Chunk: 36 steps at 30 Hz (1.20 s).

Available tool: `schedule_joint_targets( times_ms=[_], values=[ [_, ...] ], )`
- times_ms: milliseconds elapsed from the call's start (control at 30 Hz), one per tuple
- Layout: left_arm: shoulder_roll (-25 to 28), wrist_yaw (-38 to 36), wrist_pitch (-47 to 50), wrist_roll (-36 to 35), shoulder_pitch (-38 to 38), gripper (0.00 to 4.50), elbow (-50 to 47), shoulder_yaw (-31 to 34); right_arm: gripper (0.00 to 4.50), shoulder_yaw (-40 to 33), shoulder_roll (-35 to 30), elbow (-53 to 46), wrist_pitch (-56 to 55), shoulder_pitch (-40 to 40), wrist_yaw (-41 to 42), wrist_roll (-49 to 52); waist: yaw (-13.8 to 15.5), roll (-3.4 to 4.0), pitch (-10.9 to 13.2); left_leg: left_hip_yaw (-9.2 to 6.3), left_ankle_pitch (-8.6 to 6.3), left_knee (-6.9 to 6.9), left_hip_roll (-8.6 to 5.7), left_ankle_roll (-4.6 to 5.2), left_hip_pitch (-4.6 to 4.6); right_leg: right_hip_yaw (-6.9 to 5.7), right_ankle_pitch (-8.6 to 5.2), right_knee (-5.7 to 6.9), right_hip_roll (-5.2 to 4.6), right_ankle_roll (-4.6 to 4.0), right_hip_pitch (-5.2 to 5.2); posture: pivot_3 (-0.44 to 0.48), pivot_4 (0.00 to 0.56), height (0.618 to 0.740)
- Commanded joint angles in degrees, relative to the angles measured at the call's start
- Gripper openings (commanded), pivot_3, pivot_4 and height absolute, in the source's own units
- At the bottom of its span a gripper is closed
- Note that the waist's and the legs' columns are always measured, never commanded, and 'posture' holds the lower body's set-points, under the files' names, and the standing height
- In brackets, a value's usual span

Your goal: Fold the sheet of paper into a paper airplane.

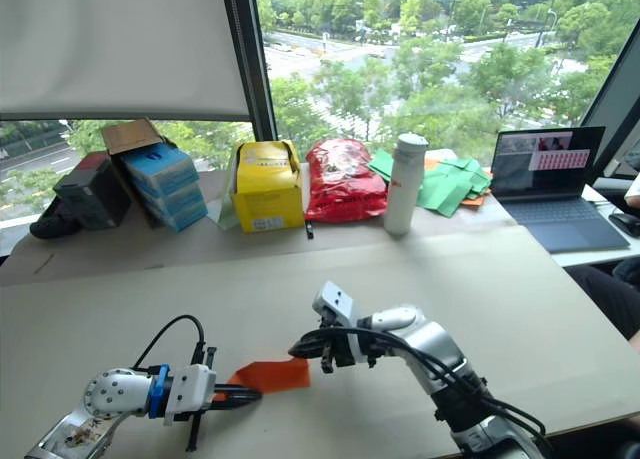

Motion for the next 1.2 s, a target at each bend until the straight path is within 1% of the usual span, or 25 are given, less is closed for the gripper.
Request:
schedule_joint_targets(
  times_ms=[33, 333, 533, 700, 900, 967, 1000, 1167, 1200],
  values=[
    [0.66, 1.28, 3.21, 4.94, 1.2, 0.0, 6.5, -1.25, 0.01, -1.05, -0.06, -2.5, -2.69, 0.32, -0.36, 0.38, 0.01, 0.0, 0.0, 0.0, 0.0, 0.0, 0.01, 0.0, 0.0, 0.0, 0.0, 0.0, 0.0, 0.0, 0.01, 0.0, 0.15, 0.738],
    [1.39, 1.26, 6.93, 4.0, 1.15, 0.0, 1.79, -0.84, 0.01, 0.94, -1.78, -4.06, -4.07, 1.35, 0.51, -0.24, 0.08, 0.0, 0.0, 0.0, 0.0, 0.0, 0.01, 0.0, -0.01, -0.04, -0.01, -0.02, 0.01, 0.02, 0.01, 0.0, 0.15, 0.738],
    [2.27, 1.28, 11.03, 3.06, 1.1, 0.0, -2.57, -0.15, 0.01, 4.05, -4.46, -7.08, -3.33, 2.92, 1.55, -1.03, 0.06, -0.02, 0.01, 0.0, -0.02, 0.0, 0.03, 0.03, -0.03, -0.04, -0.06, -0.05, 0.01, 0.09, 0.01, 0.0, 0.15, 0.738],
    [3.08, 1.59, 15.18, 2.03, 1.07, 0.0, -6.88, 0.61, 0.01, 6.08, -4.01, -6.04, -4.09, 3.62, -0.45, -3.33, -0.01, -0.05, 0.03, 0.0, -0.02, -0.01, 0.05, 0.02, -0.06, -0.05, -0.09, -0.06, 0.02, 0.15, -0.03, 0.0, 0.15, 0.738],
    [4.1, 1.79, 20.14, 0.45, 1.65, 0.0, -11.87, 2.11, 0.01, 8.08, -3.83, -3.61, -2.23, 3.9, -2.16, -6.08, -0.1, -0.13, 0.08, 0.0, -0.03, -0.02, 0.08, 0.02, -0.08, -0.04, -0.08, -0.08, 0.03, 0.13, -0.06, 0.0, 0.15, 0.738],
    [4.89, 1.82, 23.77, -1.96, 2.29, 0.0, -15.18, 3.81, 0.01, 9.03, -4.47, -2.89, -0.14, 3.91, -2.5, -6.8, -0.18, -0.16, 0.1, 0.0, -0.03, -0.04, 0.08, 0.02, -0.08, -0.04, -0.08, -0.09, 0.03, 0.13, -0.06, 0.0, 0.15, 0.738],
    [5.41, 1.69, 26.64, -4.32, 2.6, 0.0, -17.39, 5.1, 0.01, 9.31, -4.55, -2.29, 0.91, 3.82, -3.01, -7.15, -0.25, -0.16, 0.1, 0.0, -0.04, -0.04, 0.1, 0.02, -0.09, -0.04, -0.08, -0.09, 0.04, 0.13, -0.06, 0.0, 0.15, 0.738],
    [8.91, 0.28, 41.72, -17.75, 3.31, 0.0, -26.71, 11.77, 0.01, 9.88, -4.86, -1.64, 1.71, 3.25, -3.57, -7.5, -0.55, -0.28, 0.16, 0.0, -0.09, -0.05, 0.18, -0.01, -0.08, -0.07, -0.1, -0.11, 0.06, 0.15, -0.07, 0.0, 0.15, 0.738],
    [10.02, -0.17, 45.25, -21.73, 3.06, 0.0, -28.23, 14.08, 0.01, 9.96, -4.92, -1.55, 1.72, 3.08, -3.61, -7.59, -0.6, -0.28, 0.16, 0.0, -0.09, -0.05, 0.18, -0.01, -0.08, -0.08, -0.1, -0.11, 0.07, 0.15, -0.06, 0.0, 0.15, 0.738]
  ],
)
